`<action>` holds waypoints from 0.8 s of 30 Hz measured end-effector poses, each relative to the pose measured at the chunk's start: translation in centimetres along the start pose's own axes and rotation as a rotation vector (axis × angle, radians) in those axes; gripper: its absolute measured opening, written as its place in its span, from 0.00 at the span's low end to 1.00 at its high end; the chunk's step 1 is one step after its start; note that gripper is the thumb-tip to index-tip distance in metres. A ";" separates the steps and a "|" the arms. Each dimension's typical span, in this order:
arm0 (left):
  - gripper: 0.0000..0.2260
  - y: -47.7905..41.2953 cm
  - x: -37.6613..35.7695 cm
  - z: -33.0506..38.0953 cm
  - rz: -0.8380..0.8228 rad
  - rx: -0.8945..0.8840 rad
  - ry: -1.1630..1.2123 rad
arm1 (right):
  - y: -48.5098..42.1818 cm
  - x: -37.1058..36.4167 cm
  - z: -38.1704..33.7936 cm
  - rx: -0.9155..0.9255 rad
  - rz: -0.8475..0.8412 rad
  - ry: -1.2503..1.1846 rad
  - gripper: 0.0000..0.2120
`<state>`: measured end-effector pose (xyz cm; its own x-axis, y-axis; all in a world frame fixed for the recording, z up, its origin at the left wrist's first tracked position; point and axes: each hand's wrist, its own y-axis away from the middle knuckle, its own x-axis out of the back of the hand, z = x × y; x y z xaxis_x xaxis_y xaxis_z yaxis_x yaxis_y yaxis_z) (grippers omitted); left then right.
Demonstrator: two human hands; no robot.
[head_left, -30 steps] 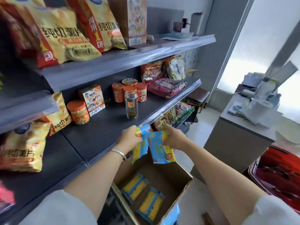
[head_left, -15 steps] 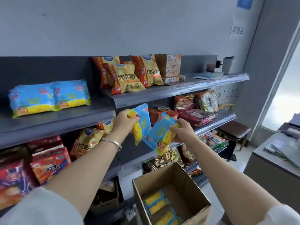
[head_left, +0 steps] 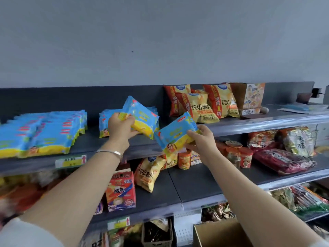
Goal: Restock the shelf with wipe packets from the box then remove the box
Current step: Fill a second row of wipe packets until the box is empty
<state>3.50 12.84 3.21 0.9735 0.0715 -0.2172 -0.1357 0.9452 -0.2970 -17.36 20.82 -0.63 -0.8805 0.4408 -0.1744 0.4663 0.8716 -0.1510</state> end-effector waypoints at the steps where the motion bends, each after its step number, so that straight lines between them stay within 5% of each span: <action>1: 0.09 -0.9 1.0 0.0 0.023 0.010 0.026 | -0.7 -1.3 0.0 0.008 -0.009 -0.040 0.12; 10: 0.07 -9.6 7.2 -2.1 0.088 0.004 0.040 | -8.1 -11.1 2.7 0.034 0.015 0.018 0.19; 18: 0.08 -14.0 7.8 -5.2 -0.023 0.060 0.120 | -12.2 -14.6 4.8 -0.010 0.088 0.058 0.12; 24: 0.06 -15.9 6.8 -5.9 -0.047 0.043 0.170 | -14.3 -12.6 5.2 0.055 0.094 0.670 0.18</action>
<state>11.20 -3.54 1.00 0.9330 -0.0247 -0.3591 -0.0789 0.9593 -0.2710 -12.48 1.66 -1.32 -0.6905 0.5674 0.4486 0.5315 0.8187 -0.2175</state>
